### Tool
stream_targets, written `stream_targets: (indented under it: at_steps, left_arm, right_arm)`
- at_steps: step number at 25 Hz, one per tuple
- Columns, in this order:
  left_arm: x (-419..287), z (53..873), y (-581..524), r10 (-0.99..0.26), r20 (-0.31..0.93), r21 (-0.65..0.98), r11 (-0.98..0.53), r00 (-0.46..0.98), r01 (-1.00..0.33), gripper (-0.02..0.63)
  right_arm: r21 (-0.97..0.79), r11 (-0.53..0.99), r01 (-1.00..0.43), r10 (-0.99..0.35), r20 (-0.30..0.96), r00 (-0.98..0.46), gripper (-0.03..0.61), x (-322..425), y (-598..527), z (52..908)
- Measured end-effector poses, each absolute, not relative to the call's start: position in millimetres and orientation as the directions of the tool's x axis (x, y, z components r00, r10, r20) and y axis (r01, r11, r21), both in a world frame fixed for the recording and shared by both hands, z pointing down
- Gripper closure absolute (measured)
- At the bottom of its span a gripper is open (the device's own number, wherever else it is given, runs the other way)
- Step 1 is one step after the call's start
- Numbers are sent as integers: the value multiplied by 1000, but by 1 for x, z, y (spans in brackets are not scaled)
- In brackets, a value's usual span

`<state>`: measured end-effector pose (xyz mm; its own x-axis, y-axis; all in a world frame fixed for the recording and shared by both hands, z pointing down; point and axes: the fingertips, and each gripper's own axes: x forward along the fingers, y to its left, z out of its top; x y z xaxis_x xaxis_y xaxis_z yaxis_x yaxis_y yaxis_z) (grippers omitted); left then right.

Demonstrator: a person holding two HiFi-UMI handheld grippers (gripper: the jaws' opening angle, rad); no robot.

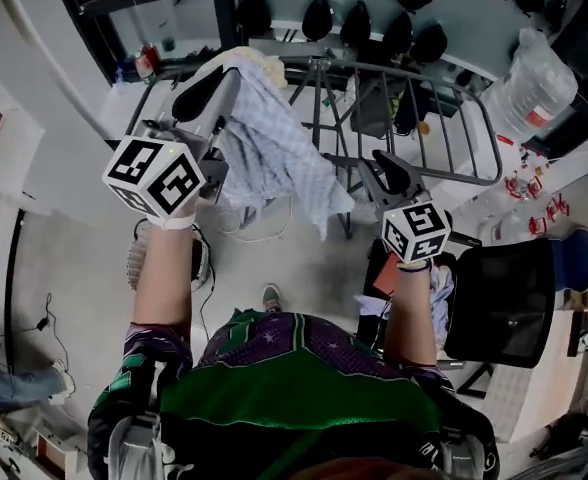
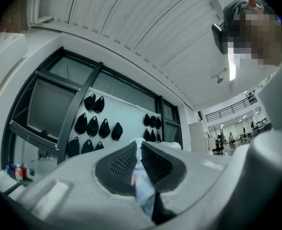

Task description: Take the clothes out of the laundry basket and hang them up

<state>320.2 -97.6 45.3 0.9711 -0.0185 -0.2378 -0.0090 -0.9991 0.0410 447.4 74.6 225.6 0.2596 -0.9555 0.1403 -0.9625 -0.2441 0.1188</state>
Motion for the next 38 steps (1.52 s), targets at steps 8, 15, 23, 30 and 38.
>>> stream_targets:
  at_steps: [8,15,23,30,38]
  left_arm:
    - [374,58,-123,96,-207,42,-993,974,107,572]
    - [411,60,-140,116,-209,70,-989,971,133,572]
    - [465,67,-159,77,-193,44,-995,978,87,574]
    - [546,67,-194,35,-148,28,-999,988,40,572]
    - [662,91,-232,26,-85,46,-998,996,30,572]
  right_arm:
    - [116,-331,-936,-932,112,343,482,477,39,205]
    - [107,-361,-926,-928,60,368,482,498,28,192]
    - [97,-340,-935,-940,-27,339,482,549,5,177]
    - [84,-299,-951,-953,-73,293,482,626,-33,161]
    - [49,-279,-959,-959,-58,276,482,714,-68,179]
